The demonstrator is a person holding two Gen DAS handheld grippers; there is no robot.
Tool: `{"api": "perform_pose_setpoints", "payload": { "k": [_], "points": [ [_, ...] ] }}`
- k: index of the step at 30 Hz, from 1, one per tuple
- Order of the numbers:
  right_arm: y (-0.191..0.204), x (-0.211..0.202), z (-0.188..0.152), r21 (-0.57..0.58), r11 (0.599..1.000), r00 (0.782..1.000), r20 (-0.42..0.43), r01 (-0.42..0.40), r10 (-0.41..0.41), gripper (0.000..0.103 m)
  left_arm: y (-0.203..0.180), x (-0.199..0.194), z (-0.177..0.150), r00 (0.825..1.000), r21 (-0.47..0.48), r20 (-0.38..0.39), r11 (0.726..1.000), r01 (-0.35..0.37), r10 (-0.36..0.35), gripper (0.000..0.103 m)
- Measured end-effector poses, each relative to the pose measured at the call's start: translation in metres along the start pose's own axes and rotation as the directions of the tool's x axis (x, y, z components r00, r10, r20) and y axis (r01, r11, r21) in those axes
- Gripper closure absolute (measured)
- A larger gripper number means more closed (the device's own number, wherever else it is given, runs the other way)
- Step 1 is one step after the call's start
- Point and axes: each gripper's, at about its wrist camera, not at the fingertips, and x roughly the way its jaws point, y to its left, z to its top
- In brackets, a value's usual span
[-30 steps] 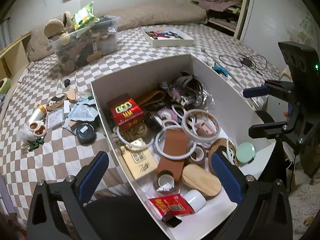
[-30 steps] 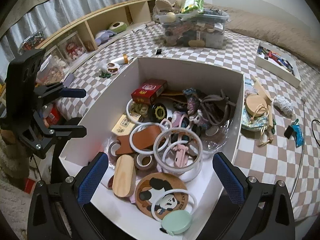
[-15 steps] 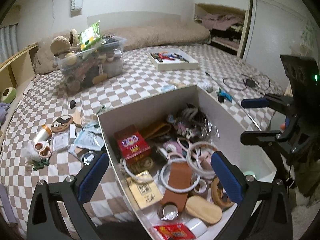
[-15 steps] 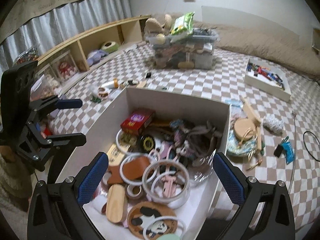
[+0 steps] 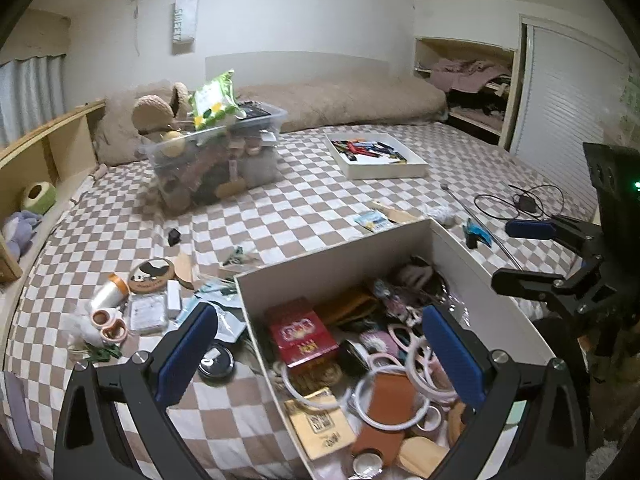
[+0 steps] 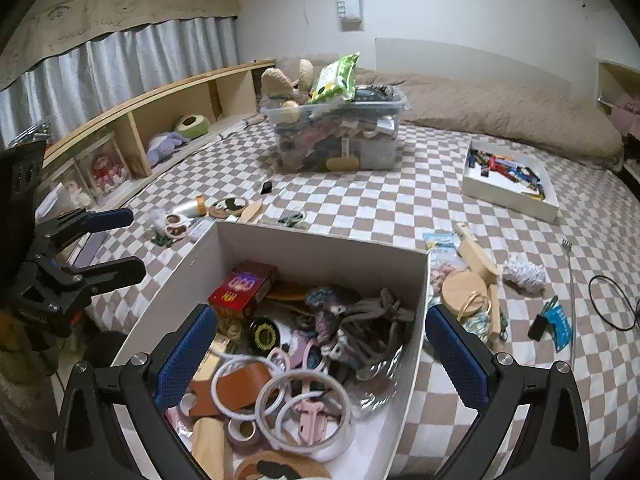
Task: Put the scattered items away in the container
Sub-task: 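Move the right tool to the small black cup while the left tool approaches the clear nail case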
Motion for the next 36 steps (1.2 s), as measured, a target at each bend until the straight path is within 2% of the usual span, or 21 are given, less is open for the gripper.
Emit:
{"api": "perform_pose_setpoints", "payload": {
  "k": [11,20,23,27,36],
  "points": [
    [-0.015,0.003,0.016,0.052,0.999,0.999,0.043,0.013,-0.015,0.0,0.016,0.002,0.008,0.998,-0.026,0.055,0.999,-0.039,0.04,0.0],
    [-0.033,0.004,0.023,0.101,0.994,0.996,0.073,0.052,-0.059,0.0,0.032,0.004,0.014,0.992,-0.052,0.097,0.996,-0.073,0.078,0.0],
    [-0.044,0.005,0.025,0.118,0.99,0.993,0.08,0.076,-0.086,0.0,0.043,0.007,0.015,0.989,-0.067,0.1,0.992,-0.104,0.111,0.0],
    [-0.058,0.004,0.027,0.15,0.982,0.988,0.09,0.112,-0.126,0.0,0.067,0.009,0.018,0.98,-0.12,0.106,0.981,-0.155,0.168,0.0],
    [-0.094,0.017,0.022,0.233,0.955,0.975,0.085,0.183,-0.208,0.0,0.115,0.016,0.017,0.966,-0.242,0.1,0.947,-0.209,0.239,0.0]
  ]
}}
